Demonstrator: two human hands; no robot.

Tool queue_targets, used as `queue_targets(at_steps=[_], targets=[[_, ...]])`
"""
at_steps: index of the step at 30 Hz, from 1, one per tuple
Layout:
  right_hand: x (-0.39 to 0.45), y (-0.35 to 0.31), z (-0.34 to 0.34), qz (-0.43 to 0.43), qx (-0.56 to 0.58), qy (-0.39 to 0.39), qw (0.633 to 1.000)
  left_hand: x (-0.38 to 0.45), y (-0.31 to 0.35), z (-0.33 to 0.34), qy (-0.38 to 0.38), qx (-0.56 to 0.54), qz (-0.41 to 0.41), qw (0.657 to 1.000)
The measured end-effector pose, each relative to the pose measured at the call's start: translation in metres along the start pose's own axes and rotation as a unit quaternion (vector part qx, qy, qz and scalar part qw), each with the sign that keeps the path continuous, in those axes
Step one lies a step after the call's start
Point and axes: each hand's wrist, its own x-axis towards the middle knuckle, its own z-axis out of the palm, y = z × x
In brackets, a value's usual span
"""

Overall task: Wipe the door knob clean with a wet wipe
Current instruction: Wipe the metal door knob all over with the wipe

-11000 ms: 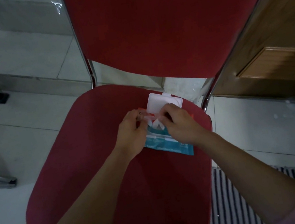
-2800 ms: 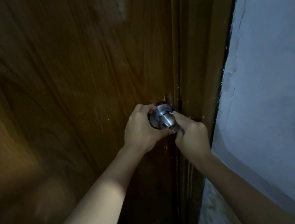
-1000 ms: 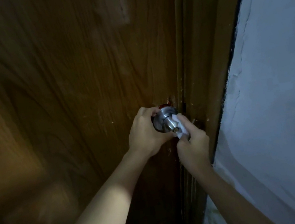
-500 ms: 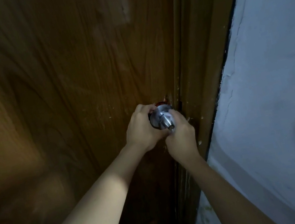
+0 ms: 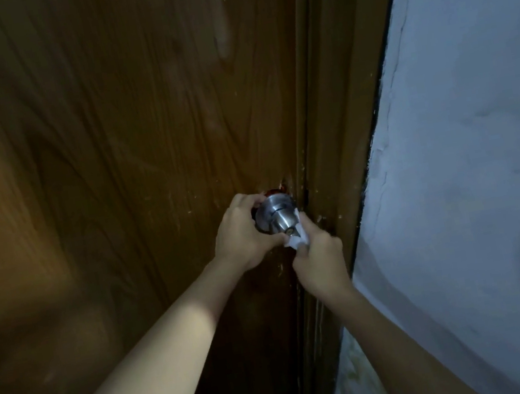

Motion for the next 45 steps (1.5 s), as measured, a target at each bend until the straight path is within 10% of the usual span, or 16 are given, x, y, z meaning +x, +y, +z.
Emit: queue_targets(at_steps=[7,13,20,25,32,45], targets=[[-0.007,0.005,-0.016,-0.035,0.138,0.124,0.982,-0.026,0.000,-0.012,-0.034,-0.133,0.002,0.991],[-0.015,-0.008,0.007,-0.105,0.130,0.052,0.985,-0.059,0.017,-0.007,0.009,-0.350,-0.046,0.936],[-0.015,-0.008,0.003,-0.188,0.031,-0.075,0.979,-0.050,-0.006,-0.011,0.071,-0.285,-0.063,0.954],[-0.003,0.004,0.003,-0.090,0.039,0.090,0.991,-0.028,-0.008,-0.009,0.180,-0.200,-0.050,0.962],[0.000,0.000,0.008,-0.011,0.108,0.076,0.991,-0.010,-0.002,0.020,-0.047,0.116,0.195,0.973],[0.007,0.005,0.005,-0.002,0.129,0.075,0.989,-0.026,-0.031,0.037,0.112,0.051,0.206,0.971]])
